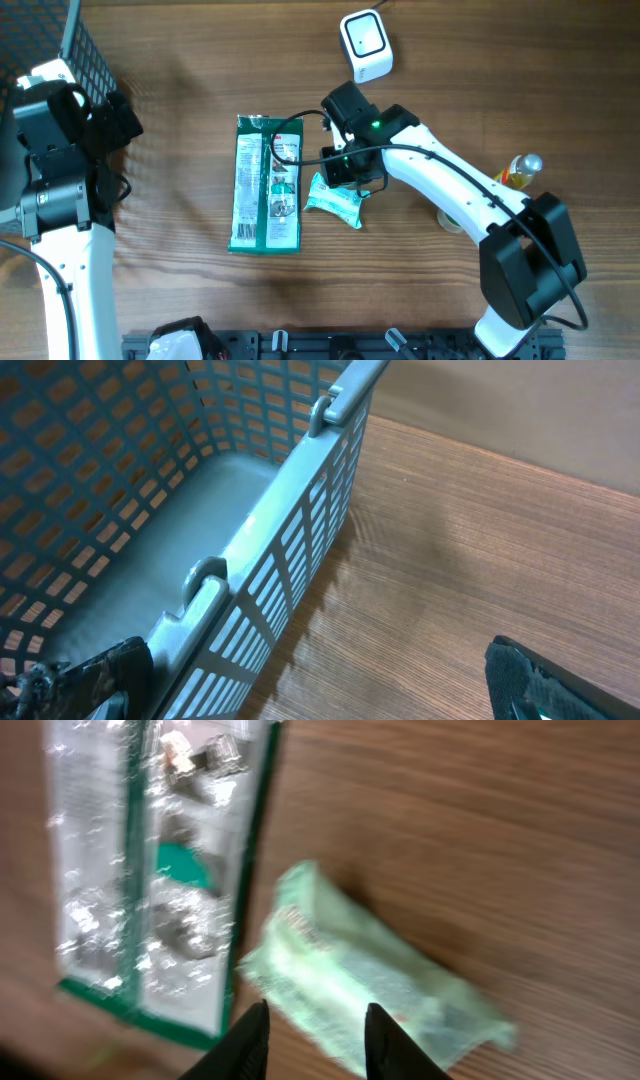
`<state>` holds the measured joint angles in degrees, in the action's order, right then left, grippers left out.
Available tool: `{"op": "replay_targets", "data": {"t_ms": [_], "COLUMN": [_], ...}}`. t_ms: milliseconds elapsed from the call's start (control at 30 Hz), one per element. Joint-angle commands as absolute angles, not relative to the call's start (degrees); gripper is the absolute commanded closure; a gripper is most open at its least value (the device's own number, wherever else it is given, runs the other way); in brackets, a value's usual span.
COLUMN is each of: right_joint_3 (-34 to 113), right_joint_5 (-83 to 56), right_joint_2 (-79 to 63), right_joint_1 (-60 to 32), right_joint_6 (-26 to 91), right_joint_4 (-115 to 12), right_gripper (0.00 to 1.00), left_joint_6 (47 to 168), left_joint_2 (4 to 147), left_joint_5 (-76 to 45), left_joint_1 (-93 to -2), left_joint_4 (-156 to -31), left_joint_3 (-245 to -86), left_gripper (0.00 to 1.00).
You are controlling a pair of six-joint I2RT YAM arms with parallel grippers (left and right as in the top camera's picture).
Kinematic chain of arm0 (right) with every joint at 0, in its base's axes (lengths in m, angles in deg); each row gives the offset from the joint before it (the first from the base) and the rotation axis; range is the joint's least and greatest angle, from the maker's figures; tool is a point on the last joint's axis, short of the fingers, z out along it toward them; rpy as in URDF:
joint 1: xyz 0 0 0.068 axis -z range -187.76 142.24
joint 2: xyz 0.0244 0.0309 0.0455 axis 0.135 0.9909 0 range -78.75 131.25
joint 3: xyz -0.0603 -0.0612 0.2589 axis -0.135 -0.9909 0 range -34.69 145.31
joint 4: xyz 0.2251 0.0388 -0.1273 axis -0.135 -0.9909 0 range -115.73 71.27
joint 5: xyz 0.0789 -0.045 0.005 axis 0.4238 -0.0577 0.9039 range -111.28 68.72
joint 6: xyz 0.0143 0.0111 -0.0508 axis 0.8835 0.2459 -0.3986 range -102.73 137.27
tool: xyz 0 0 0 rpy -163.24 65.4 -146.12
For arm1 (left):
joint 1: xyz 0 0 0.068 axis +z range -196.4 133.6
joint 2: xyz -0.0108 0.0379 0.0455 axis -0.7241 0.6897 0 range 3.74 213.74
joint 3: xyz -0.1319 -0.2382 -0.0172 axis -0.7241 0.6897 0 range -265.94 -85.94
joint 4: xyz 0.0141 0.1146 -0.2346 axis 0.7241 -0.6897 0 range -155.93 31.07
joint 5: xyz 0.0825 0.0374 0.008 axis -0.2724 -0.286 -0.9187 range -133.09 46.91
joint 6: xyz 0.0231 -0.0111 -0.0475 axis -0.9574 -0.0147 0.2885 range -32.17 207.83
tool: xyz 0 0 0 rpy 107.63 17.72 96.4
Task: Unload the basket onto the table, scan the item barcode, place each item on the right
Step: 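Reach the right gripper to the mint-green Kleenex pack by the glove pack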
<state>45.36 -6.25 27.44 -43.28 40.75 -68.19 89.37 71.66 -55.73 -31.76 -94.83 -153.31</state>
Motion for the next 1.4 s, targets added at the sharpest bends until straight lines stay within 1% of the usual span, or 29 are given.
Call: {"op": "replay_targets", "data": {"t_ms": [0,33,100,200,300,333,433,567,633,667,800,900,1000,1100,1200,1267,1367], "right_joint_3": [45.4,45.4,45.4,45.4,45.4,45.4,45.4,45.4,45.4,45.5,50.4,52.4,52.4,51.1,45.7,41.0,31.2], "right_joint_5": [3.3,4.7,6.5,5.7,4.9,3.1,-10.0,-8.8,-8.9,-8.9,-4.5,5.9,11.8,13.0,13.1,13.3,16.2], "right_joint_2": [28.7,28.7,28.8,30.1,34.2,35.7,40.3,44.5,45.8,45.9,41.9,35.1,30.9,30.8,31.0,31.4,31.7], "right_joint_1": [-43.6,-43.6,-43.5,-43.5,-43.5,-43.5,-43.5,-43.9,-44.6,-44.7,-42.9,-41.0,-40.1,-40.3,-40.5,-40.5,-40.5], "right_joint_6": [37.7,36.2,34.5,35.5,35.5,36.2,41.5,41.2,39.7,39.3,35.5,32.1,28.7,27.0,26.5,28.5,30.7], "right_joint_4": [-67.5,-67.4,-67.4,-67.4,-67.2,-67.2,-66.8,-65.5,-65.3,-65.2,-69.6,-69.6,-71.1,-72.7,-69.2,-65.3,-56.2], "right_gripper": [0.92,0.96,0.96,0.96,0.96,0.96,0.96,0.95,0.92,0.92,0.90,0.88,0.94,0.95,0.96,0.96,0.96], "left_joint_6": [91.7,91.7,91.7,91.7,91.7,91.7,91.7,91.7,91.7,91.7,91.7,91.7,91.7,91.7,91.7,91.7,91.7], "left_joint_2": [73.9,73.9,73.9,73.9,73.9,73.9,73.9,73.9,73.9,73.9,73.9,73.9,73.9,73.9,73.9,73.9,73.9], "left_joint_5": [-52.6,-52.6,-52.6,-52.6,-52.6,-52.6,-52.6,-52.6,-52.6,-52.6,-52.6,-52.6,-52.6,-52.6,-52.6,-52.6,-52.6], "left_joint_1": [-31.5,-31.5,-31.5,-31.5,-31.5,-31.5,-31.5,-31.5,-31.5,-31.5,-31.5,-31.5,-31.5,-31.5,-31.5,-31.5,-31.5], "left_joint_4": [-97.8,-97.8,-97.8,-97.8,-97.8,-97.8,-97.8,-97.8,-97.8,-97.8,-97.8,-97.8,-97.8,-97.8,-97.8,-97.8,-97.8], "left_joint_3": [-150.1,-150.1,-150.1,-150.1,-150.1,-150.1,-150.1,-150.1,-150.1,-150.1,-150.1,-150.1,-150.1,-150.1,-150.1,-150.1,-150.1], "left_gripper": [0.00,0.00,0.00,0.00,0.00,0.00,0.00,0.00,0.00,0.00,0.00,0.00,0.00,0.00,0.00,0.00,0.00]}}
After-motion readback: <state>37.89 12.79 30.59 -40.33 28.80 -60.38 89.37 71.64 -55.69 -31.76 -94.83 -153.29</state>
